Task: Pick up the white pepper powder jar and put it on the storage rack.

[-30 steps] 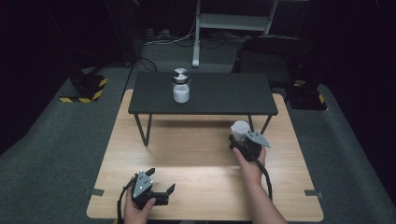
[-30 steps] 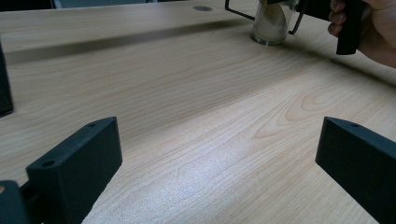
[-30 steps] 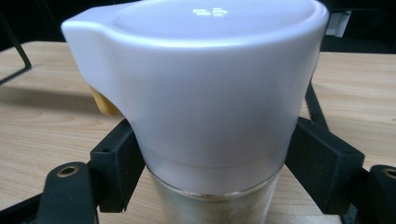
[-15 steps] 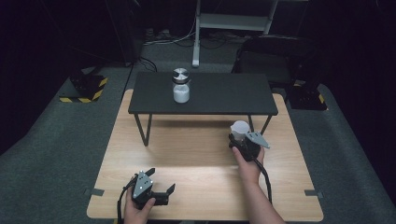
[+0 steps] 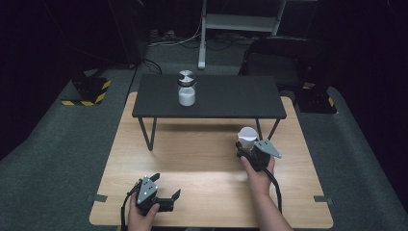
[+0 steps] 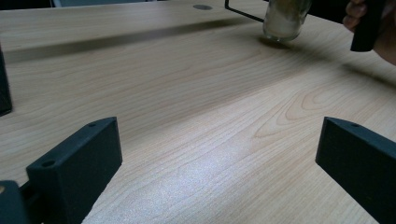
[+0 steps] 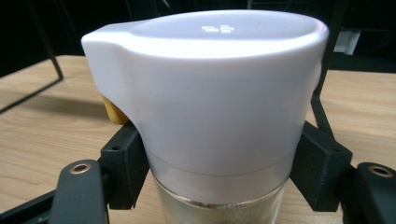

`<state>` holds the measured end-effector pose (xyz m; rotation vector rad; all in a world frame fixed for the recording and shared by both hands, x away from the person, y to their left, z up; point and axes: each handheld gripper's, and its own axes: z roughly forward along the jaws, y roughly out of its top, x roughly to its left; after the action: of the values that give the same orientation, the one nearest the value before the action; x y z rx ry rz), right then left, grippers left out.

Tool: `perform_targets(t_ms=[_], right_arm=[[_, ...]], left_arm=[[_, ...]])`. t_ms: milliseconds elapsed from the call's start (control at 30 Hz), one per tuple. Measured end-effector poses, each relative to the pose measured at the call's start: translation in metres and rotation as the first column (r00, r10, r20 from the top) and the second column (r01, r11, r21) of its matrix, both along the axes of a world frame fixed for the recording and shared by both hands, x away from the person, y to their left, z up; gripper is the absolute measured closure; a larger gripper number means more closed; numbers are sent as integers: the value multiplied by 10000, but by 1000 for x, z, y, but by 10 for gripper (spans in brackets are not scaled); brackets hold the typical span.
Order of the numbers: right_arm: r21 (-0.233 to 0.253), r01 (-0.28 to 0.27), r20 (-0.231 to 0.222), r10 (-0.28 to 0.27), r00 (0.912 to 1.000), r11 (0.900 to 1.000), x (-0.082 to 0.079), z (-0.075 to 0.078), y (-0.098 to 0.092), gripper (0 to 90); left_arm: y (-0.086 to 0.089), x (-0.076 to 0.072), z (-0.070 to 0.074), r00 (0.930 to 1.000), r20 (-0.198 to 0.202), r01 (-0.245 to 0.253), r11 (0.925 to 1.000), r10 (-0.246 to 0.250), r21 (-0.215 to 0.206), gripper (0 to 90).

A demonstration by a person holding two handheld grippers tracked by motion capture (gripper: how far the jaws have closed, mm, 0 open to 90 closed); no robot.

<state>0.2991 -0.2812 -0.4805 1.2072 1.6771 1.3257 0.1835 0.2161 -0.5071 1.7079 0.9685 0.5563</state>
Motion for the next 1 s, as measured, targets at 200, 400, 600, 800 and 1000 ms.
perform_targets(t_ms=[200,400,600,800,1000], right_arm=[[146,-150,192,148,9997,9998,-16,6,-5,294],[224,-193,427,183,9989,9996,-34,16,-9,295],[241,-239,671,222,9975,9994,-48,27,-12,296],[362,-333,950,297,9950,9988,-60,44,-15,297],[528,-399,1174,335,9925,9978,-65,55,-15,297]], left_arm=[[0,0,0,10000,28,64,10000,-64,28,4],[1,1,0,10000,-32,57,10000,-57,1,4],[1,2,1,9999,-47,123,9999,-123,35,4],[1,2,1,9999,-60,137,9999,-137,37,4],[1,1,0,9999,-21,159,9999,-159,-12,4]])
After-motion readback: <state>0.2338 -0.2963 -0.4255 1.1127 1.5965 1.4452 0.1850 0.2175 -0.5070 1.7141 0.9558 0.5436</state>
